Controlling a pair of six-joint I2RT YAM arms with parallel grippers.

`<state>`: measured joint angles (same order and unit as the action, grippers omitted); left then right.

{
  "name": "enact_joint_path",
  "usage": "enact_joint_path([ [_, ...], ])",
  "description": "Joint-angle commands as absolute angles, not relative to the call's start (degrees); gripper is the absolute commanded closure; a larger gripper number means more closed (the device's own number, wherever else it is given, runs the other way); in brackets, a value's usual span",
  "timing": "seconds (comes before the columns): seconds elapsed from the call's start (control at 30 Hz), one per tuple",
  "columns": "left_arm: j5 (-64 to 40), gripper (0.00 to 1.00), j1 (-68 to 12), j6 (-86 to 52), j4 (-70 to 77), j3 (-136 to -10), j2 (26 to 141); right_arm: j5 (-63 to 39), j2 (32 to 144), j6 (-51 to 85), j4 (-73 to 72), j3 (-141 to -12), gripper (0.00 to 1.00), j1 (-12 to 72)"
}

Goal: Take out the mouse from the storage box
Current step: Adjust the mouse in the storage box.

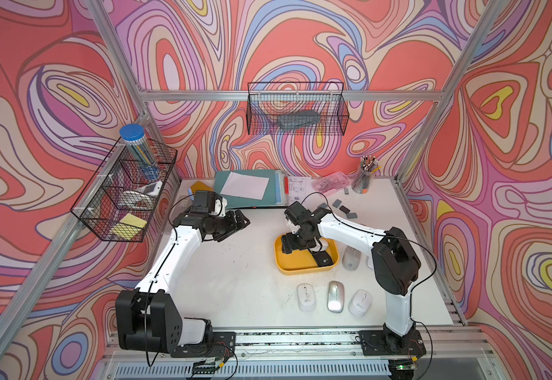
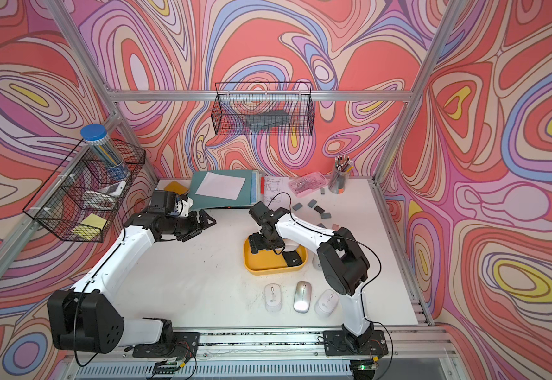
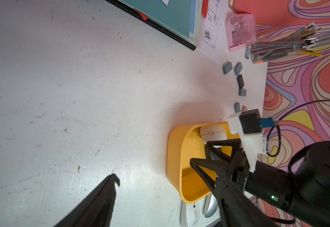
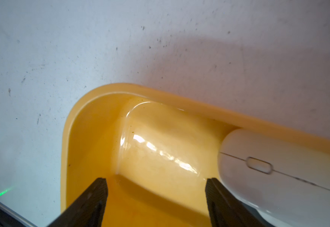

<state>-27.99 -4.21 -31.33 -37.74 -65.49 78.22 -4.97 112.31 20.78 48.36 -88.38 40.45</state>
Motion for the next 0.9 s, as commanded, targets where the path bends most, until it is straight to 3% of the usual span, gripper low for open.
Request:
enact_joint_path([
  [0.0, -28.5, 0.17, -4.6, -30.7, -38.0, -65.6, 78.2, 4.7, 109.0, 17.0, 52.6, -91.0, 0.18, 39.4],
  [0.1, -28.4, 0.17, -4.6, -30.6, -38.1, -65.4, 78.0, 8.7, 110.1, 15.9, 55.2, -90.3, 0.18, 37.5],
  [0.27, -28.5, 0.17, -4.6, -30.5, -38.1, -65.5, 78.1, 2.9, 109.9, 16.8, 53.7, -86.6, 0.15, 33.1],
  [0.4, -28.3, 0.17, -4.6, -30.4, -38.2, -65.6, 78.2, 4.7, 110.1, 17.0, 55.1, -85.7, 0.13, 32.6],
  [0.87, -28.2, 0.17, -4.7, -30.5, -38.2, -65.5, 78.3, -11.3, 108.5, 18.8, 49.0, -79.4, 0.12, 32.5],
])
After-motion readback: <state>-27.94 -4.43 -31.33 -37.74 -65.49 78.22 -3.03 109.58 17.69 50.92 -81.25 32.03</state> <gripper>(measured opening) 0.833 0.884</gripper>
